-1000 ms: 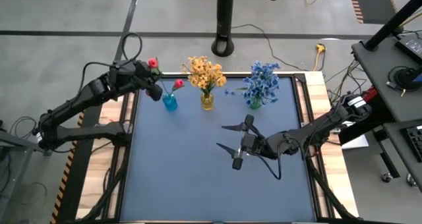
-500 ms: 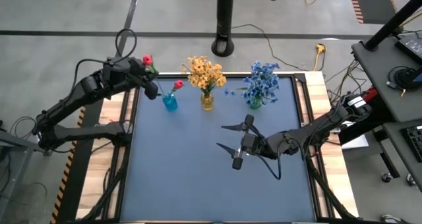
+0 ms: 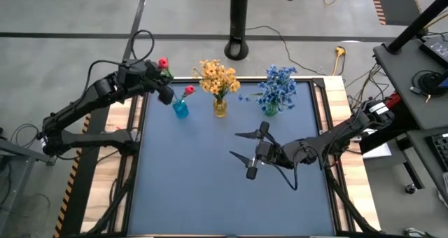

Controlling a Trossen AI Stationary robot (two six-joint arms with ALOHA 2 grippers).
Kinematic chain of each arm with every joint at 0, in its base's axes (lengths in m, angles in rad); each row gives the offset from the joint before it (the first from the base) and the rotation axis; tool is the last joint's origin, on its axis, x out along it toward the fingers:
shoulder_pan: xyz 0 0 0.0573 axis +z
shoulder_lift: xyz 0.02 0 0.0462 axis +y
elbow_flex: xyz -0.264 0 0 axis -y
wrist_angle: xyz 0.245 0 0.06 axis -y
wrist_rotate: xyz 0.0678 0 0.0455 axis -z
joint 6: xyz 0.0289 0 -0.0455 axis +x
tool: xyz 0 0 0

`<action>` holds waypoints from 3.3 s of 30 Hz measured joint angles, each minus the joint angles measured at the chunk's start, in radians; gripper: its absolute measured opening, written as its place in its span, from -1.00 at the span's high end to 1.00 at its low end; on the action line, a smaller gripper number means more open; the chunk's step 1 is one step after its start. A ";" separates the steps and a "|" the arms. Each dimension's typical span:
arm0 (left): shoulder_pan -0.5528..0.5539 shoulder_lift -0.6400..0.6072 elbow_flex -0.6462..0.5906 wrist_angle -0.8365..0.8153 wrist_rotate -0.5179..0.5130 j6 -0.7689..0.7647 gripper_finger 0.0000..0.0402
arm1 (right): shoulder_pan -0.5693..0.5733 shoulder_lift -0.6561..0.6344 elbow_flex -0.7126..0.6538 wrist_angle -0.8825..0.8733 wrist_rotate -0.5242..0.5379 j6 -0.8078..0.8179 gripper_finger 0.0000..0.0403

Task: Sort flowers into vase by color
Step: Put the red tulip into the blue vase, then return to Home Position

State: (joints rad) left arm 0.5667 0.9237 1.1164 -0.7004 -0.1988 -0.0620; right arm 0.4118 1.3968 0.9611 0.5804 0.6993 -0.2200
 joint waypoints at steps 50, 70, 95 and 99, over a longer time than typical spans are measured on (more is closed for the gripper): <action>0.000 0.013 -0.057 0.003 -0.001 -0.030 0.14 | 0.000 0.000 0.000 0.000 -0.002 -0.008 -0.49; -0.169 -0.030 0.295 -0.108 -0.001 0.077 0.01 | 0.003 -0.041 0.003 0.001 0.000 -0.053 -0.55; -1.470 0.030 0.171 -0.172 -0.651 -0.354 0.02 | 0.205 -0.328 -0.089 -0.494 -0.007 0.176 -0.57; -1.699 0.075 0.058 -0.113 -0.689 -0.480 0.02 | 0.224 -0.368 -0.189 -0.490 -0.077 0.261 -0.57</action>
State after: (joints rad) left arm -1.1326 0.9988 1.1742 -0.8133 -0.8883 -0.5422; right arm 0.6359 1.0286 0.7723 0.0899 0.6226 0.0407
